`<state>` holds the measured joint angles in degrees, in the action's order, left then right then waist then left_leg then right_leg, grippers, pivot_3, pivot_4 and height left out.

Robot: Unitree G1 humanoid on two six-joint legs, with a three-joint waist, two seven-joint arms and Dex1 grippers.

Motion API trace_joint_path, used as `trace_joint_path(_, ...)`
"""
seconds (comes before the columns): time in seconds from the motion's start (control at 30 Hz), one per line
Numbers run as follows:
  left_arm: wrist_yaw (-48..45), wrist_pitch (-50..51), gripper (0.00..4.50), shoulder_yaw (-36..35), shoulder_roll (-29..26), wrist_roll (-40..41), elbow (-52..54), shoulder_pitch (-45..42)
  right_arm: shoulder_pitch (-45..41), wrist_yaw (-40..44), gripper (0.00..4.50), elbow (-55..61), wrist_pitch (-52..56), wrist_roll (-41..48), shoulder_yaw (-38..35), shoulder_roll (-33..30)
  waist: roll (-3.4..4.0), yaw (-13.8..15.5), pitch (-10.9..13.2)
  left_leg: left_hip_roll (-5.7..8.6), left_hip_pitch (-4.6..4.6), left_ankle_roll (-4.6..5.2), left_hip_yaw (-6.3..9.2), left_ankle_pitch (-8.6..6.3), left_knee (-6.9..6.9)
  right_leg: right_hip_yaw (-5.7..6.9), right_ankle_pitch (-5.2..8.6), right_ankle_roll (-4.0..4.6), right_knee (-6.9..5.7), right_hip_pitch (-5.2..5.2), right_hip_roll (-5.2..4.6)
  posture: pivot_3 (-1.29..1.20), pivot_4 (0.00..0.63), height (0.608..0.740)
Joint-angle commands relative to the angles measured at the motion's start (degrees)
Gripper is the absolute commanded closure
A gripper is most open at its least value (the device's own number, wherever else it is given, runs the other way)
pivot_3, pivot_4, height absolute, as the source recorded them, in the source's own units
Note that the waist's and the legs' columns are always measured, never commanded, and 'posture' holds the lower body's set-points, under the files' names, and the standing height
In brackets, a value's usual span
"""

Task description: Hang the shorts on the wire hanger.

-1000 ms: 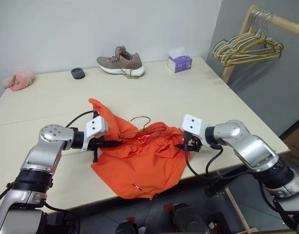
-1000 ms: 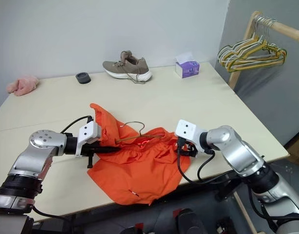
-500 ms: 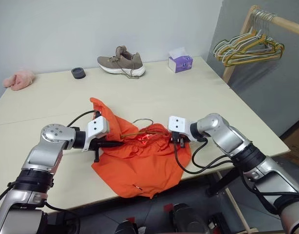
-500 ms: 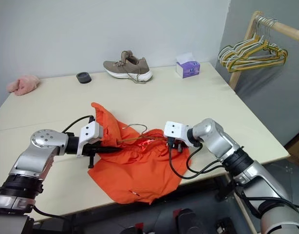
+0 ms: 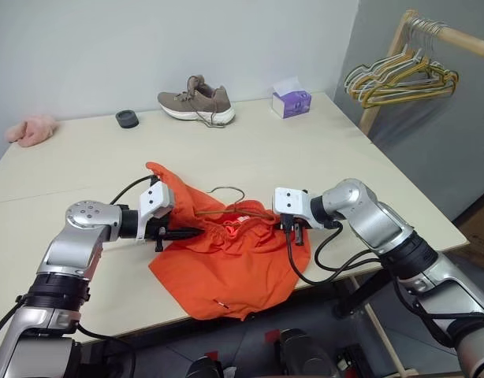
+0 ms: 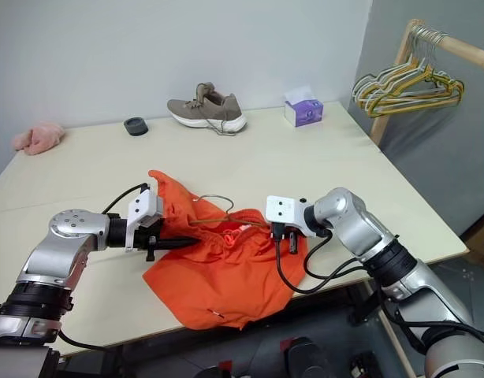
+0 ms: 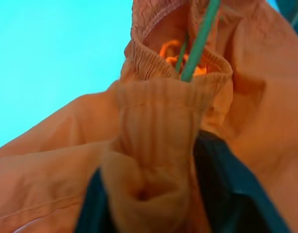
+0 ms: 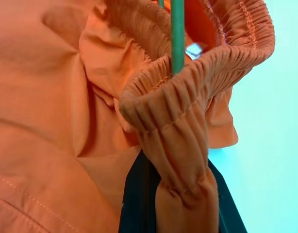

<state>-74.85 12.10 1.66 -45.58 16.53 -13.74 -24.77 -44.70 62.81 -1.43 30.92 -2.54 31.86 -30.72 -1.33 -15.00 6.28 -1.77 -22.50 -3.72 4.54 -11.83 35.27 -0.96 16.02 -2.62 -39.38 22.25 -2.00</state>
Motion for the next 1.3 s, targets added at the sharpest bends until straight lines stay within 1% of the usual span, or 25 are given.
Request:
trace_joint_path(0.03,1.83,0.04,1.46,-5.24,-0.26,3.05,0.42,-0.24,0.59,0.11,4.5,2.7,2.02,1.66,-4.07,-1.03,0.0,0.0,0.0,0.0,0.01,0.0,0.0,0.0,0.01,0.0,0.0,0.0,-0.02,0.0,0.0,-0.24,0.024,0.74)
trace_joint_path(0.07,2.18,0.73,1.16,-6.61,-0.55,3.95,0.43,0.16,1.01,-0.03,4.5,2.91,3.04,1.99,-4.73,-1.19,0.0,-0.02,0.0,0.0,0.0,0.0,0.0,0.0,0.05,-0.01,0.0,0.0,-0.04,0.0,0.0,-0.25,0.025,0.74)
trace_joint_path(0.3,5.57,3.57,1.16,-15.8,-2.86,7.51,-1.35,3.6,3.62,-1.09,4.5,2.1,7.81,3.65,-8.68,-2.96,0.0,-0.71,0.0,0.0,-0.02,0.0,0.01,-0.01,0.44,-0.01,0.01,-0.01,-0.32,-0.02,0.0,-0.25,0.028,0.74)
trace_joint_path(0.43,8.98,4.22,1.16,-19.68,-2.04,9.18,-2.45,3.89,5.63,-2.58,4.5,2.16,10.85,4.88,-12.15,-4.58,-0.01,-0.63,0.0,0.01,-0.01,0.0,0.03,-0.01,0.57,0.01,0.01,-0.01,-0.45,-0.03,0.0,-0.25,0.028,0.74)
trace_joint_path(0.5,9.16,5.82,1.16,-20.21,-1.05,11.05,0.54,5.3,7.46,-3.7,4.5,2.81,12.5,5.72,-14.64,-6.08,-0.01,-0.56,-0.01,0.02,-0.01,0.0,0.03,-0.01,0.63,-0.01,0.0,-0.02,-0.49,-0.04,-0.01,-0.25,0.029,0.74)
trace_joint_path(0.57,9.22,7.7,1.16,-19.68,0.4,13.26,5.41,7.17,9.92,-5.12,4.5,3.87,14.1,6.32,-17.43,-7.7,0.0,-0.47,-0.04,0.03,-0.01,0.0,0.01,-0.01,0.64,-0.03,0.0,-0.03,-0.48,-0.07,-0.03,-0.26,0.031,0.74)
trace_joint_path(0.7,9.74,12.56,1.16,-16.43,4.35,18.62,17.8,9.73,15.7,-9.87,4.5,7.43,18.85,7.97,-24.27,-9.18,-0.01,-0.04,-0.04,0.06,-0.12,0.0,0.0,-0.02,0.64,-0.04,0.0,-0.03,-0.38,-0.04,-0.06,-0.28,0.036,0.74)
trace_joint_path(0.77,10.57,12.18,1.16,-14.37,6.18,18.48,21.74,9.9,18.27,-11.87,4.5,9.34,21.26,8.8,-27.14,-9.33,-0.01,-0.03,-0.04,0.06,-0.12,-0.01,-0.02,-0.02,0.64,-0.05,0.0,-0.04,-0.39,-0.03,-0.06,-0.28,0.038,0.74)
trace_joint_path(0.83,12.05,13.56,1.16,-12.08,8.74,19.97,25.26,8.67,21.19,-14.69,4.5,11.26,24.9,10.06,-31.72,-9.0,0.02,-0.09,-0.06,0.06,-0.06,0.0,-0.03,-0.02,0.64,-0.05,0.0,-0.04,-0.42,-0.05,-0.04,-0.29,0.041,0.74)
trace_joint_path(0.9,12.67,14.39,1.16,-10.74,9.99,20.75,27.1,7.98,22.82,-16.58,4.5,12.31,26.79,10.92,-34.56,-9.0,0.02,-0.24,-0.06,0.06,0.01,0.0,-0.05,-0.02,0.66,-0.07,-0.01,-0.04,-0.44,-0.11,-0.03,-0.3,0.044,0.74)
trace_joint_path(1.03,14.89,14.6,1.16,-7.46,14.1,21.41,29.03,5.26,25.36,-23.81,4.5,11.97,31.49,11.02,-44.0,-8.62,0.02,-0.91,-0.06,0.08,0.06,0.0,-0.09,-0.02,0.71,-0.12,-0.04,-0.1,-0.41,-0.18,-0.03,-0.33,0.052,0.74)
trace_joint_path(1.13,15.28,14.77,1.16,-5.84,15.62,21.55,29.33,4.18,26.29,-27.3,4.5,12.22,34.08,11.65,-48.78,-7.92,0.04,-1.49,-0.07,0.09,0.06,0.0,-0.14,-0.02,0.73,-0.18,-0.04,-0.1,-0.33,-0.21,-0.04,-0.34,0.055,0.74)
trace_joint_path(1.3,15.38,13.52,1.16,-3.47,17.89,20.96,28.72,2.27,26.67,-32.77,4.5,12.47,37.25,11.43,-55.73,-7.88,0.06,-3.42,-0.06,0.09,0.01,0.02,-0.17,-0.03,0.66,-0.21,-0.06,-0.14,-0.14,-0.21,-0.02,-0.36,0.062,0.74)
